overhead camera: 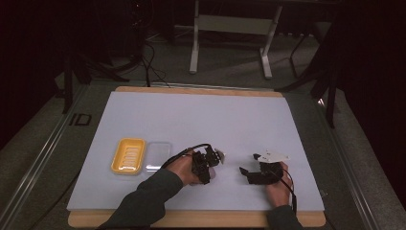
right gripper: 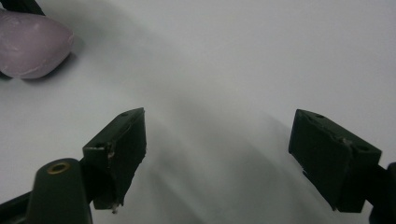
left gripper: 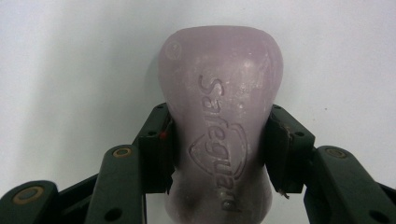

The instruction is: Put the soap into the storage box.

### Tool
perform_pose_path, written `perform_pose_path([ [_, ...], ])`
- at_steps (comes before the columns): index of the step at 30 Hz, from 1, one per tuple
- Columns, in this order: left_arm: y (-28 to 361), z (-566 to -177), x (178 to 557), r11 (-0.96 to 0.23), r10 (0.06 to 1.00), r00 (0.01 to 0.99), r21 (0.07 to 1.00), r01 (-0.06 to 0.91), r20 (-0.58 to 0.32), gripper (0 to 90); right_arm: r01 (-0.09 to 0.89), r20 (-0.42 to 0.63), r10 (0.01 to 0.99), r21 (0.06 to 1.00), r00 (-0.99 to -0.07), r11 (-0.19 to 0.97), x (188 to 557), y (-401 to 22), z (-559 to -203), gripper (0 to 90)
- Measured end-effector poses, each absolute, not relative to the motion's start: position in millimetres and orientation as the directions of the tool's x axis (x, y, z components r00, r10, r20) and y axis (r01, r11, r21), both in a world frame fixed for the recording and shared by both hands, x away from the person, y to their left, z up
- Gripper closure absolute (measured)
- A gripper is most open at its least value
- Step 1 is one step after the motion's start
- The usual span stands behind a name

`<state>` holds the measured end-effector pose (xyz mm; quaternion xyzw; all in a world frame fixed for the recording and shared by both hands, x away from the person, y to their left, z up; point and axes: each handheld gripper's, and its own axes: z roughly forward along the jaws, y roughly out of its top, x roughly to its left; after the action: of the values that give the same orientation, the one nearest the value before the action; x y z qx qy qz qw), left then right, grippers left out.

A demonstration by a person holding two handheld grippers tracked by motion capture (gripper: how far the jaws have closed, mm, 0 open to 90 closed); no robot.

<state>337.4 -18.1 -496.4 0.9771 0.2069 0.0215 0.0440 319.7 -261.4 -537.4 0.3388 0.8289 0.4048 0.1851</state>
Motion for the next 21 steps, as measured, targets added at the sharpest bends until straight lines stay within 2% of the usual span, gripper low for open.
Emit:
perform_pose_path([
  [21, -1, -488, 352, -0.887, 0.455, 0.890, 0.098, 0.451, 0.023, 49.9, 0.413, -0.031, 0.712, 0.797, -0.702, 0.442, 320, -261, -537, 18.7],
])
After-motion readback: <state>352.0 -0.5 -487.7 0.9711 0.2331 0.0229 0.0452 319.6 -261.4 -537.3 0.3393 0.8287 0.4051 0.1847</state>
